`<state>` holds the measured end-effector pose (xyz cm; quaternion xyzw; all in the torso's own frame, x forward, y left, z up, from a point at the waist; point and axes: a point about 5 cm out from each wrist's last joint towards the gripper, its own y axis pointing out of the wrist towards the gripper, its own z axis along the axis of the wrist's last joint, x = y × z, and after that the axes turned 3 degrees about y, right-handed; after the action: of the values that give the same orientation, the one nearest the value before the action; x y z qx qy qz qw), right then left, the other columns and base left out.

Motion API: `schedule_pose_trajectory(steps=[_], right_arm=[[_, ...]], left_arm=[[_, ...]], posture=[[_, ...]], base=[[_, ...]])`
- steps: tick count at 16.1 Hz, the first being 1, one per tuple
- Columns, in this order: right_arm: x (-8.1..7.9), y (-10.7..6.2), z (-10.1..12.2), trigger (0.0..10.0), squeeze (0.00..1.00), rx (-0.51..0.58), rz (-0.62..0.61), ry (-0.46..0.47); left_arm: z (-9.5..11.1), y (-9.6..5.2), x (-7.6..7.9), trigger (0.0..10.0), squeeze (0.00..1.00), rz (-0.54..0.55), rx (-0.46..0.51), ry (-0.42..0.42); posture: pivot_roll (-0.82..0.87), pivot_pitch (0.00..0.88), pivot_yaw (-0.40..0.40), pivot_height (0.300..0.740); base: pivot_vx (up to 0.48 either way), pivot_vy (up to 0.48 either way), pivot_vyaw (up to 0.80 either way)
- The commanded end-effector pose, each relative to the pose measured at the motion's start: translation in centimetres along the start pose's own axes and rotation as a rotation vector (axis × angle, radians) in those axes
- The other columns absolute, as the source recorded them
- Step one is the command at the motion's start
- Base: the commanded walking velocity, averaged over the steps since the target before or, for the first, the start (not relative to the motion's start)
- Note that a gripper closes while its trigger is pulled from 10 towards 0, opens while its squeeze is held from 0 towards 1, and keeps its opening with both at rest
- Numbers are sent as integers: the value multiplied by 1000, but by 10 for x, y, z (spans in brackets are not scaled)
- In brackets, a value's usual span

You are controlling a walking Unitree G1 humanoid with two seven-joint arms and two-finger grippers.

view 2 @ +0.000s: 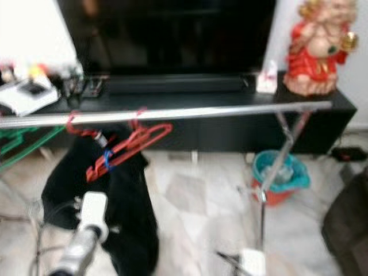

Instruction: Hang hanger

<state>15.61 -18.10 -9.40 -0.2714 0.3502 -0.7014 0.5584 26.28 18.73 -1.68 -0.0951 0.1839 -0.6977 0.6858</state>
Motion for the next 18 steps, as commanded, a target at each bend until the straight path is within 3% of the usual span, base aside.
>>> schedule_pose_trajectory(steps=[1, 7, 11, 18], right_arm=[[9, 1, 3, 10000, 0, 7, -25, -1], [9, 1, 5, 10000, 0, 10, -26, -2], [9, 1, 5, 10000, 0, 11, -24, -5], [8, 1, 6, 10000, 0, 13, -19, -10]], left_arm=[[6, 2, 7, 10000, 0, -29, 35, 3], [2, -2, 15, 10000, 0, -128, 42, 104], [5, -2, 11, 10000, 0, -94, 67, 98], [18, -6, 12, 10000, 0, -82, 193, 97]], posture=[[-185, 0, 52, 740], [-172, 0, 48, 740], [-170, 0, 46, 740], [-166, 0, 43, 740]], base=[[0, 0, 0], [0, 0, 0], [0, 0, 0], [0, 0, 0]])
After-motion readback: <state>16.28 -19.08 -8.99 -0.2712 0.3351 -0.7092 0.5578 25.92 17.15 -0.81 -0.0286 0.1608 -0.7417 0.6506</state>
